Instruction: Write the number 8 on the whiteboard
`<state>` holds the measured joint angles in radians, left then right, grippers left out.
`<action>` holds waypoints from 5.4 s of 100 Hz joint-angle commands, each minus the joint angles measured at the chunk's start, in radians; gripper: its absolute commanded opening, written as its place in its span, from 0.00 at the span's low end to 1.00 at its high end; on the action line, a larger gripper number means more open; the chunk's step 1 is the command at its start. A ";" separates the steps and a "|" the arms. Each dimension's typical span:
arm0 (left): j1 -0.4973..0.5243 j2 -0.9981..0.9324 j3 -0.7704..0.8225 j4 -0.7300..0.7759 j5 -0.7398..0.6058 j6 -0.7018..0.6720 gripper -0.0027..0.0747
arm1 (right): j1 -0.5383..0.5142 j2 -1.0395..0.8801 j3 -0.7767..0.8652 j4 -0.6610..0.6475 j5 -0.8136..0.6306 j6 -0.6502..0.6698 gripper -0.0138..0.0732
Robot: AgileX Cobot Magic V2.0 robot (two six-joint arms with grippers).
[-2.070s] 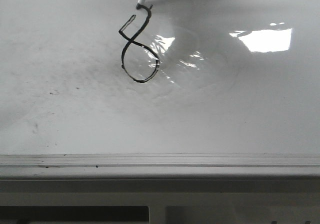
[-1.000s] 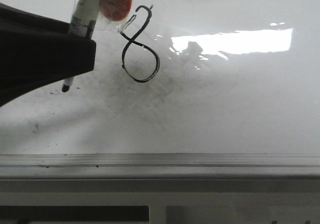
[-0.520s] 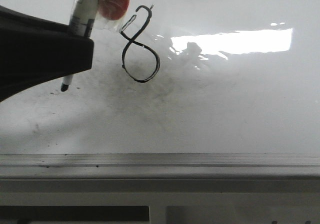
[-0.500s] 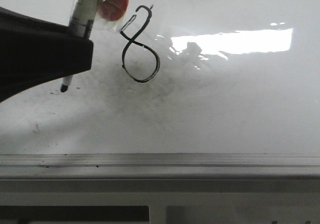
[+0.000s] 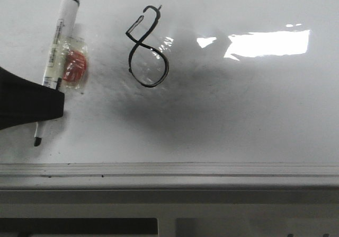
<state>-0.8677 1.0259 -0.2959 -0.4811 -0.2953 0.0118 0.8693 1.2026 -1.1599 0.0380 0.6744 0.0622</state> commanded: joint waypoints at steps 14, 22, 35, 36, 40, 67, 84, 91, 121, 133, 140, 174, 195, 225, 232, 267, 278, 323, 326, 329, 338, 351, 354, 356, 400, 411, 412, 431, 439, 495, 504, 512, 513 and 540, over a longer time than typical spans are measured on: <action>-0.003 -0.007 -0.033 -0.087 -0.012 -0.012 0.01 | -0.007 -0.029 -0.025 -0.007 -0.011 0.001 0.56; -0.003 -0.007 -0.033 -0.087 -0.012 -0.012 0.01 | -0.007 -0.029 -0.025 -0.007 0.001 0.001 0.56; -0.003 -0.007 -0.033 -0.087 -0.012 -0.012 0.01 | -0.007 -0.029 -0.025 -0.007 0.003 0.001 0.56; -0.003 -0.007 -0.033 -0.087 -0.012 -0.012 0.01 | -0.007 -0.029 -0.025 -0.007 0.003 0.001 0.56; -0.003 -0.007 -0.033 -0.087 -0.012 -0.012 0.01 | -0.007 -0.029 -0.025 -0.007 0.001 0.001 0.56; -0.003 -0.007 -0.033 -0.087 -0.012 -0.012 0.53 | -0.007 -0.029 -0.025 -0.007 -0.002 0.001 0.55; -0.003 -0.011 -0.033 -0.087 -0.012 -0.012 0.60 | -0.007 -0.032 -0.025 -0.065 -0.010 0.001 0.53; -0.003 -0.019 -0.033 -0.087 -0.012 -0.012 0.60 | -0.007 -0.039 -0.018 -0.078 -0.016 0.001 0.45; -0.003 -0.193 -0.022 -0.078 0.015 -0.002 0.29 | -0.007 -0.230 0.242 -0.118 -0.236 0.001 0.09; -0.003 -0.294 0.015 -0.067 0.024 0.000 0.01 | -0.007 -0.368 0.416 -0.146 -0.372 0.001 0.09; -0.003 -0.356 0.049 -0.039 0.026 0.001 0.01 | -0.007 -0.470 0.525 -0.148 -0.466 0.001 0.09; -0.003 -0.610 0.212 0.116 0.032 0.006 0.01 | -0.007 -1.002 0.932 -0.205 -0.640 -0.006 0.09; -0.003 -0.655 0.227 0.116 0.042 0.006 0.01 | -0.007 -1.215 1.022 -0.205 -0.640 -0.006 0.09; -0.003 -0.655 0.227 0.116 0.042 0.006 0.01 | -0.007 -1.229 1.033 -0.205 -0.640 -0.006 0.09; -0.003 -0.653 0.227 0.116 0.042 0.006 0.01 | -0.007 -1.229 1.033 -0.205 -0.640 -0.006 0.09; -0.001 -0.653 0.252 0.144 0.038 0.006 0.01 | -0.007 -1.229 1.033 -0.205 -0.640 -0.006 0.09; 0.051 -0.653 0.317 0.234 -0.003 0.006 0.01 | -0.007 -1.229 1.033 -0.205 -0.640 -0.006 0.09; 0.566 -0.873 0.328 0.481 0.225 -0.120 0.01 | -0.007 -1.229 1.033 -0.205 -0.640 -0.006 0.09; 0.603 -0.887 0.328 0.490 0.238 -0.149 0.01 | -0.007 -1.229 1.033 -0.205 -0.640 -0.006 0.09; 0.631 -0.901 0.328 0.499 0.244 -0.164 0.01 | -0.007 -1.229 1.033 -0.205 -0.640 -0.006 0.09; 0.715 -0.939 0.328 0.506 0.295 -0.163 0.01 | -0.007 -1.229 1.033 -0.205 -0.640 -0.006 0.09; 0.792 -0.994 0.328 0.501 0.401 -0.163 0.01 | -0.007 -1.229 1.033 -0.205 -0.640 -0.006 0.09; 0.803 -1.007 0.328 0.501 0.429 -0.163 0.01 | -0.007 -1.229 1.033 -0.205 -0.640 -0.006 0.09; 0.807 -1.018 0.328 0.501 0.446 -0.163 0.01 | -0.007 -1.229 1.033 -0.205 -0.640 -0.006 0.09; 0.830 -1.058 0.330 0.446 0.589 -0.079 0.01 | -0.007 -1.229 1.033 -0.205 -0.640 -0.006 0.09; 0.830 -1.058 0.330 0.446 0.589 -0.079 0.01 | -0.007 -1.229 1.033 -0.205 -0.640 -0.006 0.09; 0.830 -1.058 0.330 0.446 0.589 -0.079 0.01 | -0.007 -1.229 1.033 -0.205 -0.640 -0.006 0.09; 0.830 -1.058 0.330 0.446 0.589 -0.079 0.01 | -0.007 -1.229 1.033 -0.205 -0.640 -0.006 0.09; 0.830 -1.058 0.330 0.446 0.589 -0.079 0.01 | -0.007 -1.229 1.033 -0.205 -0.640 -0.006 0.09; 0.830 -1.058 0.330 0.446 0.589 -0.079 0.01 | -0.007 -1.229 1.033 -0.205 -0.626 -0.006 0.09; 0.830 -1.058 0.330 0.446 0.589 -0.079 0.01 | -0.007 -1.229 1.033 -0.205 -0.631 -0.006 0.09; 0.830 -1.058 0.330 0.446 0.589 -0.079 0.01 | -0.027 -1.229 1.042 -0.205 -0.646 -0.006 0.09; 0.830 -1.058 0.330 0.446 0.589 -0.079 0.01 | -0.034 -1.228 1.042 -0.205 -0.646 -0.006 0.09; 0.830 -1.058 0.330 0.446 0.589 -0.079 0.01 | -0.351 -1.225 1.134 -0.195 -0.746 -0.004 0.09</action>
<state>-0.0399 -0.0042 -0.0065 -0.0220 0.3354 -0.0663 0.6304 -0.0097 -0.0233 -0.1547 0.0468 0.0622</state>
